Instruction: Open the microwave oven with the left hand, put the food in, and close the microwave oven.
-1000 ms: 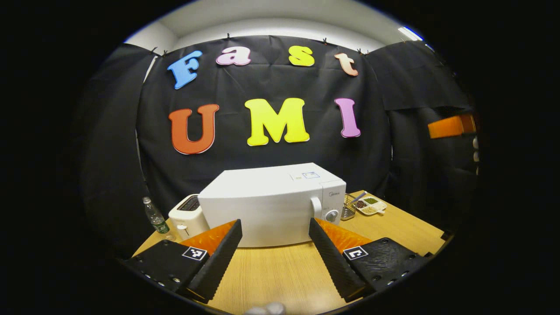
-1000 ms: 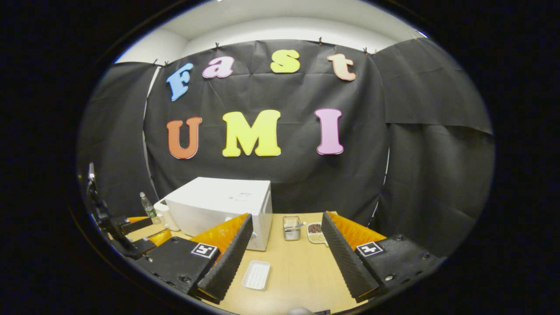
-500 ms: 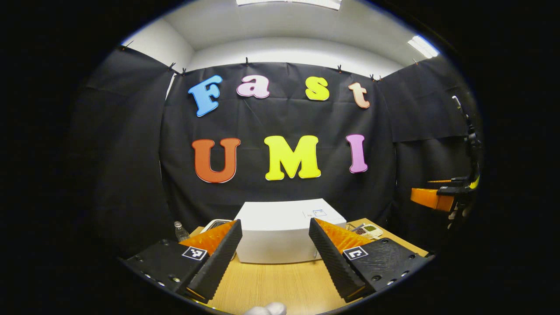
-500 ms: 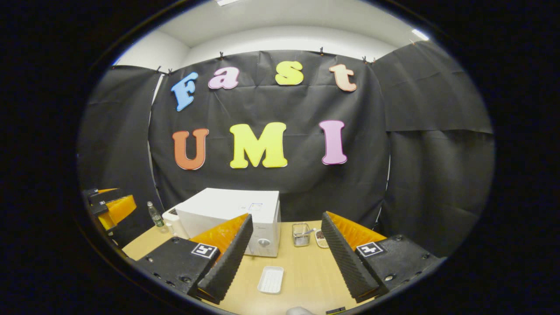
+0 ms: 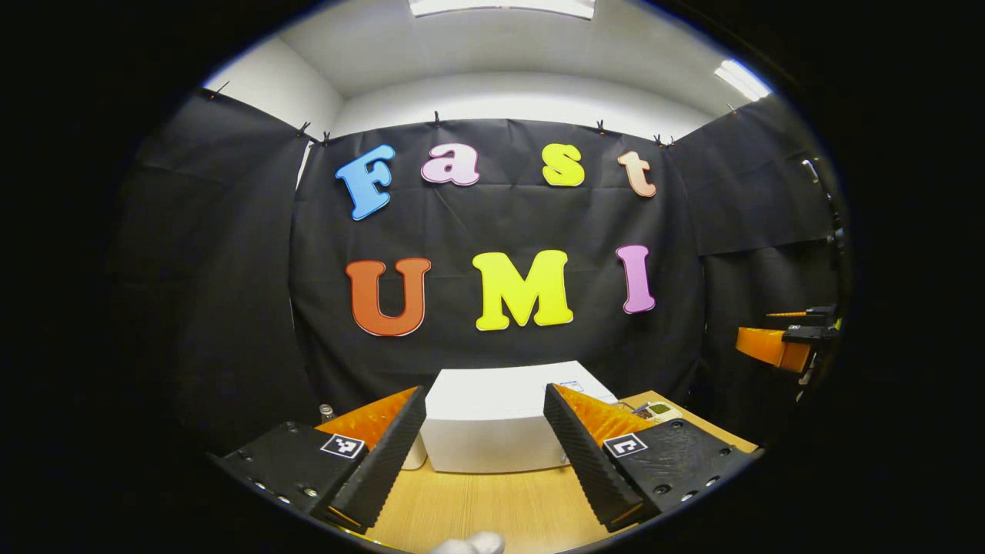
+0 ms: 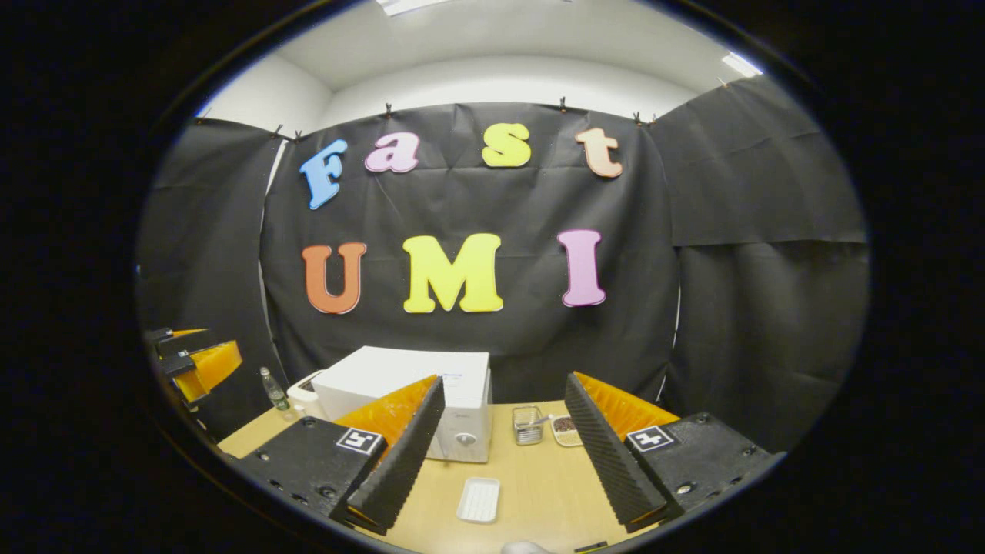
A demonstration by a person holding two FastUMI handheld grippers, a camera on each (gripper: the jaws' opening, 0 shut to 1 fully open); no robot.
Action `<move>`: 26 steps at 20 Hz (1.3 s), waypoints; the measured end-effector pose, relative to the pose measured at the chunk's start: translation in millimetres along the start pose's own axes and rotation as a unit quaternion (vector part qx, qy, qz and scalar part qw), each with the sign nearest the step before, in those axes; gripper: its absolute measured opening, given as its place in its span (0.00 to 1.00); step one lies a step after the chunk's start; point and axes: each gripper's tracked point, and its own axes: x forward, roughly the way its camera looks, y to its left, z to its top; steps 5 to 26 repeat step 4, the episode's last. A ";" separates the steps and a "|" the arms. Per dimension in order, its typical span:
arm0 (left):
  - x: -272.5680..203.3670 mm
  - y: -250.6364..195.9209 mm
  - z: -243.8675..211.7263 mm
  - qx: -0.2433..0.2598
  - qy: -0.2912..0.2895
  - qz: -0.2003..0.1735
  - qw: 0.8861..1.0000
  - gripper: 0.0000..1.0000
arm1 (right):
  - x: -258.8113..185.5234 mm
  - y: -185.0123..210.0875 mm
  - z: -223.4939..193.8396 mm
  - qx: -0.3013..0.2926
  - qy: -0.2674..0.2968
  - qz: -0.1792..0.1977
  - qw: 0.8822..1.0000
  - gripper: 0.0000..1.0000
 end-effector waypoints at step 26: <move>-0.1 2.3 -1.6 -0.002 0.003 0.001 1.000 0.97 | -2.9 -1.7 5.6 0.009 -0.004 -0.001 1.000 0.90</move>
